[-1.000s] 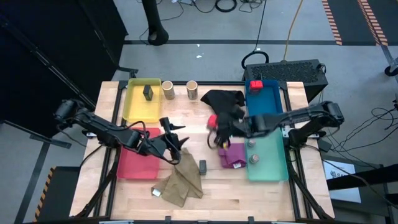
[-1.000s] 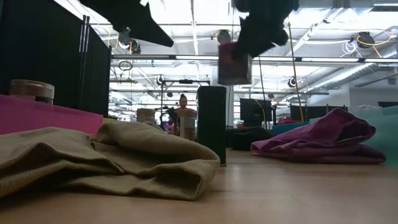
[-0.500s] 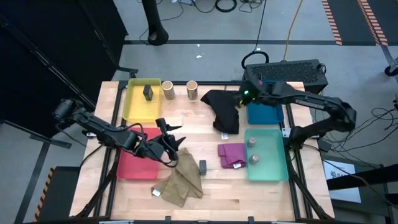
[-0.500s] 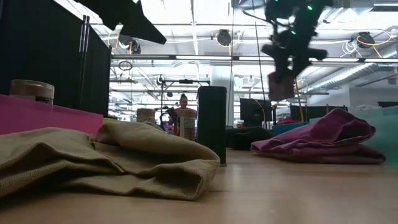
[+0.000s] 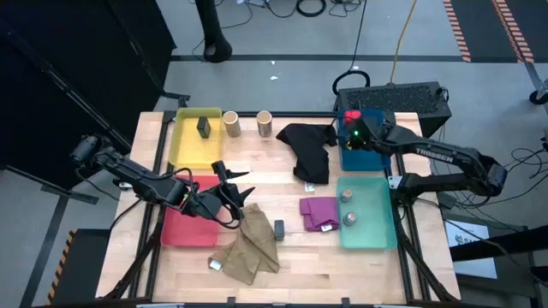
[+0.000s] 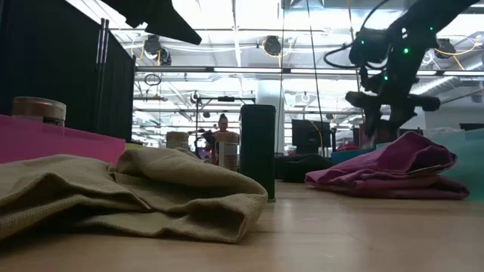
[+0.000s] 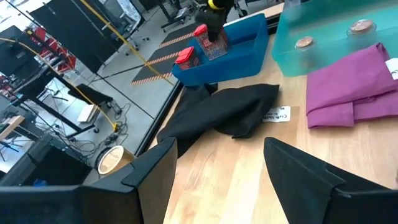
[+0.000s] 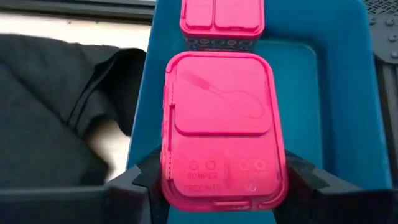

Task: Sort spices by type
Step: Put the red seasoning can into the dark blue bin

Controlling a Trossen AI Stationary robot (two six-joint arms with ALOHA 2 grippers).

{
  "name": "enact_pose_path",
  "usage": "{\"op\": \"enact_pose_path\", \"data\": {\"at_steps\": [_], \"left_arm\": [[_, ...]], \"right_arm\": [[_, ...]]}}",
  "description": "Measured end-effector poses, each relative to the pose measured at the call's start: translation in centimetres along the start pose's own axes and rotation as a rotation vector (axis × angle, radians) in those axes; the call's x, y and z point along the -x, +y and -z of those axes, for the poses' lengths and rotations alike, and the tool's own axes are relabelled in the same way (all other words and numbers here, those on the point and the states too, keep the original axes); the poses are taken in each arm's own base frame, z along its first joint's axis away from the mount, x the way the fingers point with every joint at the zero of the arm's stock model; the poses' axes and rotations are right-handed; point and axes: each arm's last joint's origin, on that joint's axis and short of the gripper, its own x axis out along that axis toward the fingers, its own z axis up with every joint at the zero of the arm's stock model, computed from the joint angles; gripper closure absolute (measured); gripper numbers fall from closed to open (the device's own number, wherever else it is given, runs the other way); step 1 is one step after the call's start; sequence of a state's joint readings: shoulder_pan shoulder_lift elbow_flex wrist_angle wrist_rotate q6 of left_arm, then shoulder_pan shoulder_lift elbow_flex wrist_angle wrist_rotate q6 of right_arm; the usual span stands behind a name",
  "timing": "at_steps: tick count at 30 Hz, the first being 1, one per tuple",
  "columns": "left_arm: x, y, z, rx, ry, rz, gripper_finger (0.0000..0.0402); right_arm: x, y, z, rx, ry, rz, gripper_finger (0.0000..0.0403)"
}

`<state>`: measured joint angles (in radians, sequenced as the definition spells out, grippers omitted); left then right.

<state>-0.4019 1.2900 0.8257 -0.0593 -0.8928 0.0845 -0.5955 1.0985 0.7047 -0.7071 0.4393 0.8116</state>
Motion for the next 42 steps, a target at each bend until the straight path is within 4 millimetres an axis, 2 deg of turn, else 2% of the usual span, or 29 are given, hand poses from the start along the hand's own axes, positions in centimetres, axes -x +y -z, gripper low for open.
{"op": "enact_pose_path", "data": {"at_steps": [7,15,26,31,33,37,42], "left_arm": [[0.0,0.0,0.0,0.0,0.0,0.0,0.0155],[0.0,0.0,0.0,-0.002,0.001,0.001,0.0155],[0.1,-0.2,0.1,-0.016,0.006,0.039,0.0155],[1.7,-1.6,0.6,-0.093,0.012,0.278,0.0155],[2.6,-1.8,0.5,-0.106,-0.002,0.315,0.0155],[4.2,-1.3,0.1,-0.099,-0.047,0.254,0.0155],[5.3,-0.7,-0.3,-0.069,-0.08,0.211,0.0155]], "right_arm": [[-1.3,-0.2,0.4,-0.052,-0.042,-0.02,0.0219],[-3.0,0.4,1.2,-0.003,-0.014,0.022,0.0219],[-3.9,1.0,1.6,0.028,-0.022,0.053,0.0219],[-4.2,1.1,1.7,0.039,-0.01,0.061,0.0219],[-4.3,1.1,1.8,0.042,-0.005,0.066,0.0206],[-4.3,1.2,1.8,0.049,-0.006,0.066,0.0164],[-4.3,1.2,1.7,0.059,-0.009,0.064,0.0153]]}}
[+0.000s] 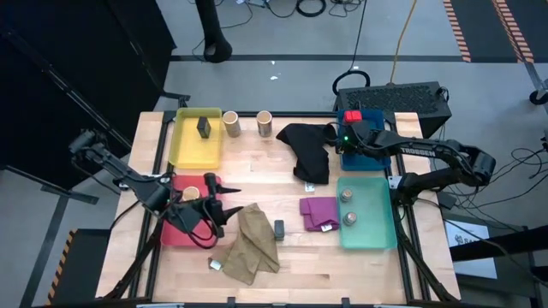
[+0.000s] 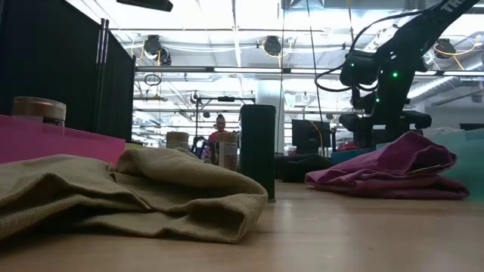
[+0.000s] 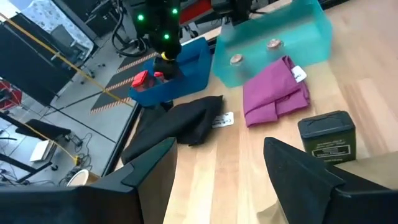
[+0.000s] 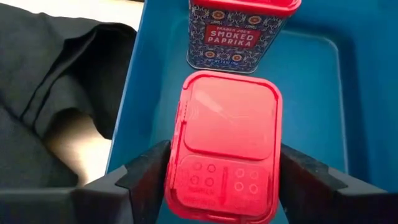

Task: Sort spices by type
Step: Put the red seasoning can into the dark blue bin, then put the left gold seasoning bottle into the red bin

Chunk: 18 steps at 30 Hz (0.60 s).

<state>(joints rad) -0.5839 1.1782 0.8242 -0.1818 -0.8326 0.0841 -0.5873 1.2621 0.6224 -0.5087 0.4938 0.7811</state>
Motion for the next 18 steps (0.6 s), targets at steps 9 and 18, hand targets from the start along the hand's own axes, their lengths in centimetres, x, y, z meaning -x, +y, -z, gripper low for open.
{"op": "enact_pose_path", "data": {"at_steps": [9,18], "left_arm": [[0.1,0.0,0.0,0.0,-0.002,0.0,0.0155],[0.1,0.0,0.0,0.003,-0.002,0.0,0.0155]], "right_arm": [[1.9,-0.3,-1.2,-0.003,-0.054,-0.047,0.0161],[6.5,0.2,-2.5,0.001,-0.133,-0.253,0.0161]]}}
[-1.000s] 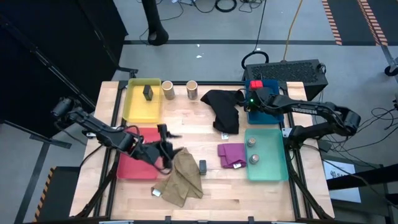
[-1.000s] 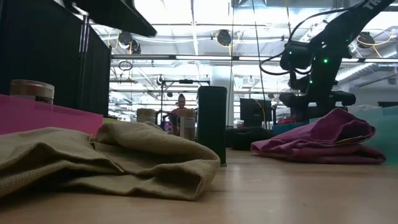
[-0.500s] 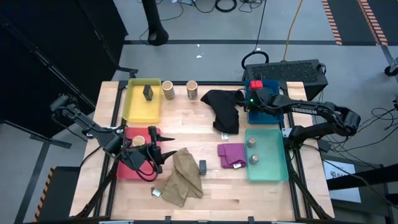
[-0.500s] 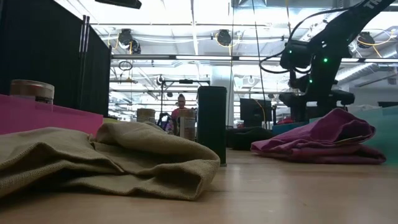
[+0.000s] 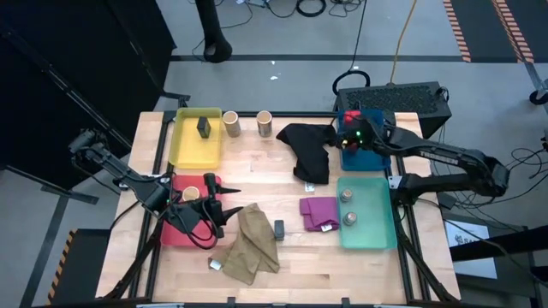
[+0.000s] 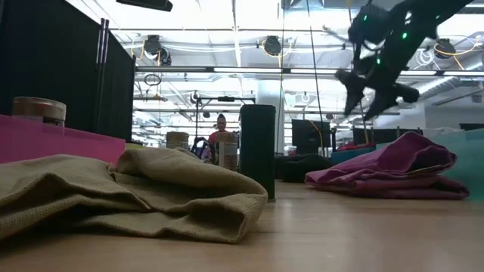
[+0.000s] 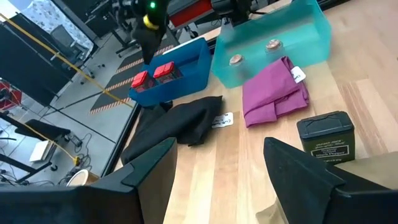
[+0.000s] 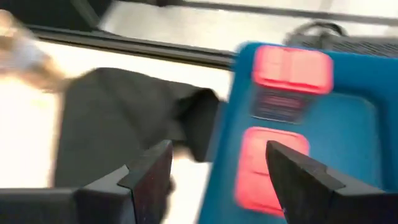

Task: Sort spices by type
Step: Put the left gold seasoning bottle into the red bin

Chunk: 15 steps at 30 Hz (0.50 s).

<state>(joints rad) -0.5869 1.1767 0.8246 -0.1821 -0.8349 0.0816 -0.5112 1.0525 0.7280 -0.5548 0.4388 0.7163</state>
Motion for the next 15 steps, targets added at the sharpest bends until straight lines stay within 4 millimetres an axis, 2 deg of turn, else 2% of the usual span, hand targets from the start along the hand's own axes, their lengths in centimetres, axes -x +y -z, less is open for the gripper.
{"op": "enact_pose_path", "data": {"at_steps": [4,15], "left_arm": [[0.0,0.0,-0.1,0.008,-0.007,-0.001,0.0155],[-0.1,0.1,-0.5,0.038,-0.042,0.008,0.0155]], "right_arm": [[2.2,1.6,0.8,0.05,-0.037,-0.144,0.0161],[7.8,6.6,4.7,0.278,-0.116,-0.596,0.0161]]}}
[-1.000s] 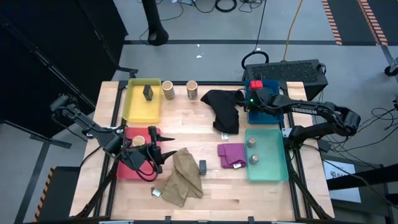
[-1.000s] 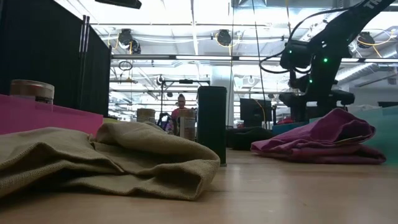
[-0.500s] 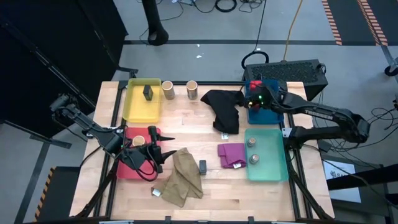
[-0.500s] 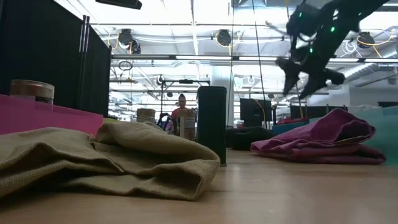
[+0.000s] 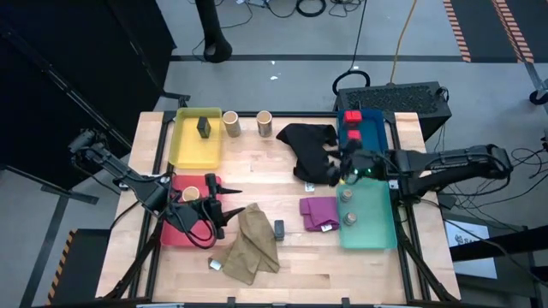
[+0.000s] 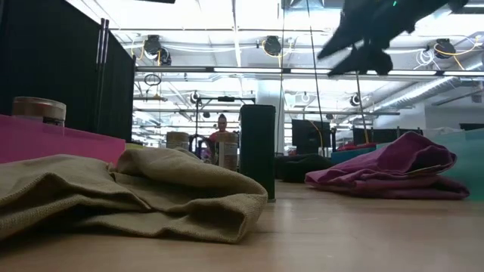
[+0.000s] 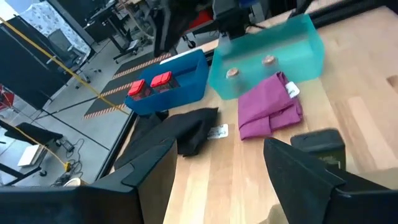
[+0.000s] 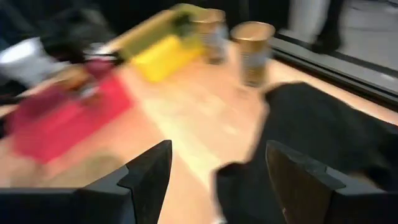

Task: Sort spices by type
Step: Put the left gold seasoning bottle into the red bin

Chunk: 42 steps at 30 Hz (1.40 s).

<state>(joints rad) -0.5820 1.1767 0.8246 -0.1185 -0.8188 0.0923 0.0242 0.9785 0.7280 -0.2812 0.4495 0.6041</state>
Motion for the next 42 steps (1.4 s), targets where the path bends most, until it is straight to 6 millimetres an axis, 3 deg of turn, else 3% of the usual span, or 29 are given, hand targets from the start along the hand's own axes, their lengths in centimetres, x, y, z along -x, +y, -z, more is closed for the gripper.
{"op": "enact_pose_path", "data": {"at_steps": [7,14,20,25,29,34,38,42], "left_arm": [[0.0,0.0,-0.8,0.068,-0.063,-0.003,0.0155],[0.0,0.1,-1.0,0.092,-0.079,-0.004,0.0155],[-0.1,0.3,-1.5,0.194,-0.12,-0.014,0.0155],[-1.0,1.8,-2.4,0.286,-0.175,-0.079,0.0155],[-1.8,4.4,-3.9,0.322,-0.131,-0.128,0.0155],[-2.3,9.7,-5.8,0.344,0.019,-0.125,0.0155],[-2.6,14.0,-5.8,0.41,0.111,-0.149,0.0155],[-3.0,17.2,-4.5,0.453,0.205,-0.187,0.0155]], "right_arm": [[1.6,2.7,0.7,0.059,-0.032,-0.181,0.016],[2.0,3.9,2.2,0.14,0.106,-0.33,0.0161],[2.4,4.2,2.4,0.126,0.124,-0.369,0.0161],[2.9,3.9,2.1,0.145,0.109,-0.377,0.0161],[3.4,3.6,1.9,0.151,0.102,-0.375,0.0161],[3.6,3.1,1.7,0.171,0.082,-0.338,0.0161],[3.6,3.0,1.7,0.185,0.066,-0.309,0.0161],[3.6,3.0,1.7,0.194,0.071,-0.306,0.0161]]}}
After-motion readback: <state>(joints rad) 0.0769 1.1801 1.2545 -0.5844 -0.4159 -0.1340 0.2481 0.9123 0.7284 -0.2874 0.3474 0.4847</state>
